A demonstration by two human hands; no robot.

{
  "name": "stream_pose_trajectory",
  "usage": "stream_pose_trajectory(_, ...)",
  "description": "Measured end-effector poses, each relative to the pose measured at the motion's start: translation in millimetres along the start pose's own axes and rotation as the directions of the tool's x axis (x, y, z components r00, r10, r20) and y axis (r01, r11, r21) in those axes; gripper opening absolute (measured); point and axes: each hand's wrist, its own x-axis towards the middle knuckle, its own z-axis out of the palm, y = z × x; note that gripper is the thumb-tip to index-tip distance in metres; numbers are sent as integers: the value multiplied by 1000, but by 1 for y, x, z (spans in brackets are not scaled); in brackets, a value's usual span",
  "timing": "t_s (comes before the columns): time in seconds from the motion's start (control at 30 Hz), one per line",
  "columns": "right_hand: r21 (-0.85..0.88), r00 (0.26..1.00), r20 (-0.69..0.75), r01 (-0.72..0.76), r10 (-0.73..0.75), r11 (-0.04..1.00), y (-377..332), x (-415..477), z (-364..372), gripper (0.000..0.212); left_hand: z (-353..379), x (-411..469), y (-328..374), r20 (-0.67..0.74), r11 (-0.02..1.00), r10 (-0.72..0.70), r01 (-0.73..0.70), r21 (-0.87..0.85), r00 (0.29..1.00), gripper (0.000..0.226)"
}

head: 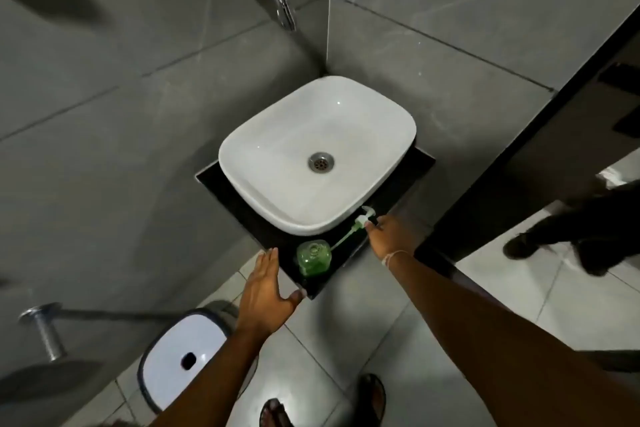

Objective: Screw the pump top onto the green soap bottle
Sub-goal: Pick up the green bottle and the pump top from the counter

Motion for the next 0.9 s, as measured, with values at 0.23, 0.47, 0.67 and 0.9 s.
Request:
stream_pose_trajectory(0.23, 185, 963, 44, -270, 266, 945, 1, 34, 31, 47, 24, 27, -1, 13, 984, -88, 89, -155, 996, 103)
stream_pose_trajectory(0.47, 158, 935, 52, -354, 350, 922, -1, 56, 44, 55, 31, 40, -2, 25, 983, -54, 57, -176, 998, 103)
stream_pose_trajectory(0.67, 181, 928, 102, -372, 359, 910, 1, 59, 49, 38, 33, 46, 2, 0, 976, -62, 60, -210, 998, 84)
stream_pose_trajectory(0.9, 487, 940, -161, -188, 300, 853, 5, -13, 5, 29, 24, 44, 8, 22, 975, -46, 49, -217, 999, 81)
